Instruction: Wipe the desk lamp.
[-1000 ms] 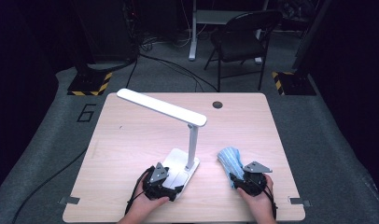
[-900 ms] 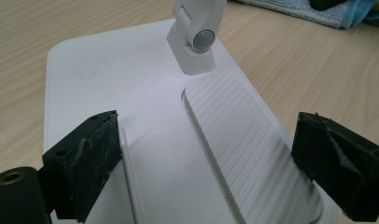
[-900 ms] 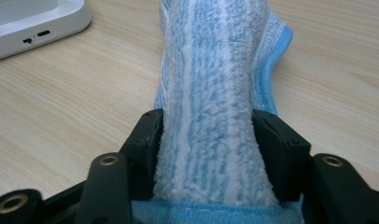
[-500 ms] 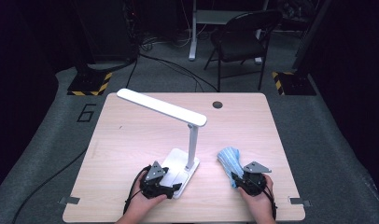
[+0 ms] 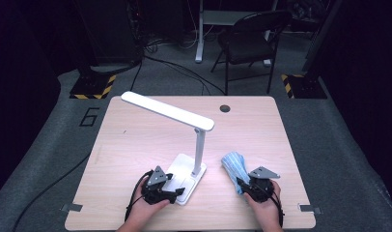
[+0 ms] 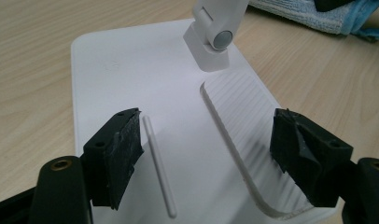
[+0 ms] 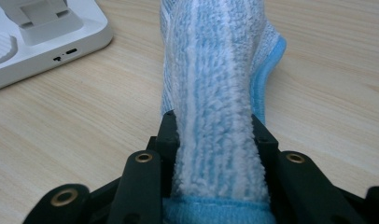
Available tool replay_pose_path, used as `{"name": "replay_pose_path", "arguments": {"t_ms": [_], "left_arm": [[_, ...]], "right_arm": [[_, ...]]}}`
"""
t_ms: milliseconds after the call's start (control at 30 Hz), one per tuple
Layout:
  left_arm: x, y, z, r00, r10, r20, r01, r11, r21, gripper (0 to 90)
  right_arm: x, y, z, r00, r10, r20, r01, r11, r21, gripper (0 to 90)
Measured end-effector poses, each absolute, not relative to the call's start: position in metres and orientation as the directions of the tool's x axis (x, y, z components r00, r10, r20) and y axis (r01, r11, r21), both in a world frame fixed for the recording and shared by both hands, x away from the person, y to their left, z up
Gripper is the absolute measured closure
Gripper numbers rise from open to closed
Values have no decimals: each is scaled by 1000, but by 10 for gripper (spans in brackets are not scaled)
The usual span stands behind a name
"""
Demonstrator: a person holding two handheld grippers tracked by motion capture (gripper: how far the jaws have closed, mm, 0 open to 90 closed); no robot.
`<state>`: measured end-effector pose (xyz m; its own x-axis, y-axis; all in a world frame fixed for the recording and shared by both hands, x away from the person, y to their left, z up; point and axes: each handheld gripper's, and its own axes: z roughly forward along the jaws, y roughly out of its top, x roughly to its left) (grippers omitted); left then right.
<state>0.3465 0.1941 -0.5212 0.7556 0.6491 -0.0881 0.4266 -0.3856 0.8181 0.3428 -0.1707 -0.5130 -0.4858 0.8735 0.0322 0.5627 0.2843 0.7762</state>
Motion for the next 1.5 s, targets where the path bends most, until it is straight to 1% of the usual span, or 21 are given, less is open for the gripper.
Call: {"name": "replay_pose_path", "arguments": {"t_ms": [300, 367, 400, 600, 633, 700, 800, 900, 1000, 1100, 1133, 1167, 1200, 1267, 1367, 1500], "left_arm": [[347, 203, -520, 738, 670, -79, 436, -385, 813, 261], [347, 203, -521, 728, 680, -89, 441, -364, 820, 265], [347, 206, -521, 729, 679, -92, 447, -370, 815, 265], [348, 209, -521, 719, 690, -86, 454, -372, 810, 270], [348, 209, -522, 717, 694, -71, 446, -378, 811, 270], [348, 211, -522, 711, 699, -81, 456, -371, 809, 269], [349, 215, -522, 701, 710, -60, 454, -380, 806, 268], [349, 217, -523, 696, 716, -60, 461, -380, 802, 263], [350, 219, -525, 678, 731, -75, 467, -350, 812, 262], [351, 221, -526, 678, 731, -81, 470, -345, 812, 259], [352, 223, -527, 679, 727, -102, 483, -337, 808, 256], [352, 223, -527, 679, 727, -102, 483, -337, 808, 254], [353, 223, -528, 670, 733, -119, 488, -315, 814, 254], [353, 223, -527, 692, 709, -137, 497, -330, 802, 254], [352, 221, -528, 695, 707, -135, 494, -333, 803, 249], [351, 218, -527, 690, 712, -129, 495, -334, 802, 218]], "right_arm": [[346, -161, -508, -501, 864, 49, 550, 274, 789, 646], [346, -159, -506, -506, 861, 50, 549, 277, 788, 646], [347, -156, -503, -522, 852, 48, 540, 286, 792, 646], [347, -144, -498, -545, 838, 45, 532, 303, 791, 646], [347, -141, -497, -549, 835, 44, 528, 305, 793, 646], [348, -137, -495, -547, 835, 52, 530, 298, 794, 646], [349, -129, -492, -560, 824, 86, 537, 282, 795, 645], [349, -124, -492, -570, 817, 86, 529, 286, 799, 646], [349, -119, -491, -581, 809, 89, 525, 289, 801, 645], [349, -117, -491, -586, 805, 92, 524, 290, 801, 645], [348, -116, -490, -583, 806, 99, 528, 283, 801, 645], [348, -116, -490, -583, 806, 99, 528, 283, 801, 645], [348, -115, -490, -588, 803, 99, 523, 283, 804, 645], [347, -112, -488, -593, 798, 105, 521, 282, 805, 645], [347, -109, -488, -598, 795, 102, 513, 282, 811, 645], [348, -107, -488, -608, 788, 99, 512, 293, 808, 645]]}}
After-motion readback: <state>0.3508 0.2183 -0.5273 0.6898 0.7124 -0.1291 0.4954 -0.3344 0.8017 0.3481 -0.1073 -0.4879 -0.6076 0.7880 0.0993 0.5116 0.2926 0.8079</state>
